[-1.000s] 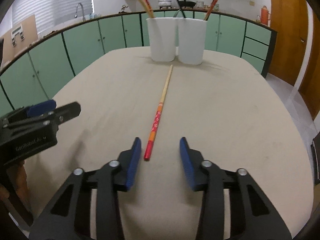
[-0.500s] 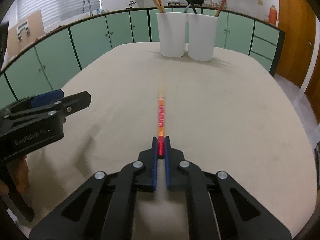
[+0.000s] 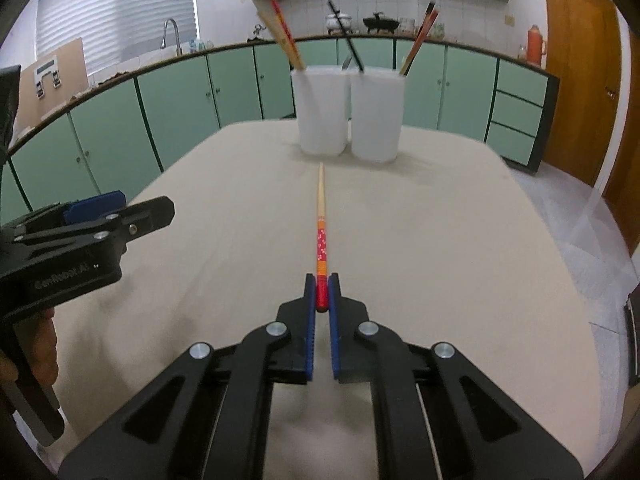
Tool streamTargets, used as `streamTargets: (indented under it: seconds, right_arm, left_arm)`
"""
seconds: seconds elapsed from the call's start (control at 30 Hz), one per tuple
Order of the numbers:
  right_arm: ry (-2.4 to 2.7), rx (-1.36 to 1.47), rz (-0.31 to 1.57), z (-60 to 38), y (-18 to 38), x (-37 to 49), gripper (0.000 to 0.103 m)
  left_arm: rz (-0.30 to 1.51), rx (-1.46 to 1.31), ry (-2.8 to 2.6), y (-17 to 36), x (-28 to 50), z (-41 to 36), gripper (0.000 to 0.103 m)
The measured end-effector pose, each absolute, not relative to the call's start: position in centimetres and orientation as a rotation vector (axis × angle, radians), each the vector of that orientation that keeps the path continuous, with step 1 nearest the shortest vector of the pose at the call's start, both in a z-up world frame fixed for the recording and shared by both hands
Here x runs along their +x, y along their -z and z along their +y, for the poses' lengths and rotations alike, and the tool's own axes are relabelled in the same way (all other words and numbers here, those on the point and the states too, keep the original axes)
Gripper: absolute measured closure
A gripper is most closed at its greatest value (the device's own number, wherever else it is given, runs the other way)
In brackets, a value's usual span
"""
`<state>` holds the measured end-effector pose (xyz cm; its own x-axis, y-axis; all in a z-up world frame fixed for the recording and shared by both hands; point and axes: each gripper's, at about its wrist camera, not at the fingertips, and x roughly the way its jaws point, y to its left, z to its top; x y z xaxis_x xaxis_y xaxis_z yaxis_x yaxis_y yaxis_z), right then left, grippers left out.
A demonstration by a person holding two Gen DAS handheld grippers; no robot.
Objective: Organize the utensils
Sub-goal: 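Lift the chopstick with the right gripper and carry it upright over the holders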
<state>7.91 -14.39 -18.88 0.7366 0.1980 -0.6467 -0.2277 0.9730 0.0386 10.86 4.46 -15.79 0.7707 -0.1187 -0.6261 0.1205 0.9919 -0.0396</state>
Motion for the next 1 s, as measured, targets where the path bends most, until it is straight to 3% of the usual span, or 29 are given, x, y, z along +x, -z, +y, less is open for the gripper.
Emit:
streamTargets:
  seconds: [0.53, 1.0]
  right_arm:
    - [-0.268, 0.052, 0.536, -19.0, 9.7, 9.3, 0.098]
    - [-0.348, 0.065, 0.509, -20.8, 3.9, 12.2, 0.098]
  left_arm:
    - [0.592, 0.008, 0.174, 8.8, 11.7, 1.4, 0.030]
    - [0.546, 0.024, 0.188, 4.7, 13.7, -0.1, 0.028]
